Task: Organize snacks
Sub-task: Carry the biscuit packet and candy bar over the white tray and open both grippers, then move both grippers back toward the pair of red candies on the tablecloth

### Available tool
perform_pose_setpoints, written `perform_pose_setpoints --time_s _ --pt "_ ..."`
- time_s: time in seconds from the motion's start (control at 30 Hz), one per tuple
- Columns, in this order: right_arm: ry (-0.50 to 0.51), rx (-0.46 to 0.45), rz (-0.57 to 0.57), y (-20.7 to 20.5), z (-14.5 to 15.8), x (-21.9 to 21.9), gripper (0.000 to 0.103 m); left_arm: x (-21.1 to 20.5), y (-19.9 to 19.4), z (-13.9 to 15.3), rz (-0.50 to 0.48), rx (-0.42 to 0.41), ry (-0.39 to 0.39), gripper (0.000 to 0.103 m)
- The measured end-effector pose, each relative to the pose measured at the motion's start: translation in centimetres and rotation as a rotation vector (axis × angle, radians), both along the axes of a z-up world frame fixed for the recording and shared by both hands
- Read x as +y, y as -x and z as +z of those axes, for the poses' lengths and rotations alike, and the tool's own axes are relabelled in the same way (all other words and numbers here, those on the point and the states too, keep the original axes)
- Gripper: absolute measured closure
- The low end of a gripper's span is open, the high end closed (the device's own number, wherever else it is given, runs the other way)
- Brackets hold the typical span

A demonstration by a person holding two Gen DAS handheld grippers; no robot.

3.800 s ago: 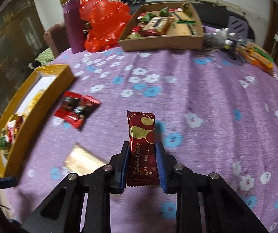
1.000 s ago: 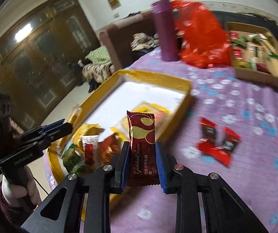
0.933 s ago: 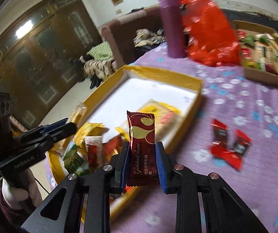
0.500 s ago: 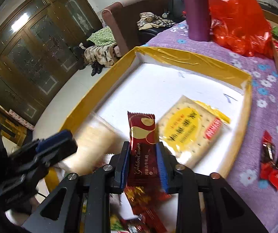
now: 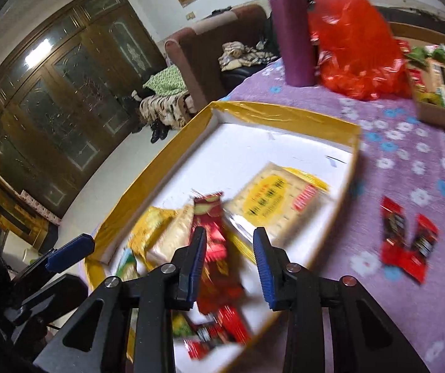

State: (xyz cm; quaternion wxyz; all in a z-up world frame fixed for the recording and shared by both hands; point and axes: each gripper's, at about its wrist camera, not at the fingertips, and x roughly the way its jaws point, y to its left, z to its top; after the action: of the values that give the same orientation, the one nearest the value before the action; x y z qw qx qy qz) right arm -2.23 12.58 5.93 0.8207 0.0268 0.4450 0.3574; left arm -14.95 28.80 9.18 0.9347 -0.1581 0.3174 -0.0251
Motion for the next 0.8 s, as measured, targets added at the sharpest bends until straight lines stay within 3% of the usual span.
perform_pose_setpoints --time_s 0.17,0.37,0.47,0.8 --pt "0.041 -0.046 -0.041 2.5 -0.5 -4.6 0.062 -4.2 0.5 0.0 0.037 0.027 -0.162 0.034" --pt "0.085 -0.084 -0.104 5.3 -1.6 -10.2 0.060 -7.8 0.0 -0.9 0.021 0.087 -0.230 0.033" --pt "0.092 -0.089 -0.123 5.9 -2.1 -12.1 0.060 -9.9 -0.2 -1.1 0.025 0.113 -0.290 0.027" --pt "0.077 -0.091 -0.158 6.3 -2.5 -14.8 0.059 -13.8 -0.3 -1.4 -0.023 0.145 -0.370 0.025"
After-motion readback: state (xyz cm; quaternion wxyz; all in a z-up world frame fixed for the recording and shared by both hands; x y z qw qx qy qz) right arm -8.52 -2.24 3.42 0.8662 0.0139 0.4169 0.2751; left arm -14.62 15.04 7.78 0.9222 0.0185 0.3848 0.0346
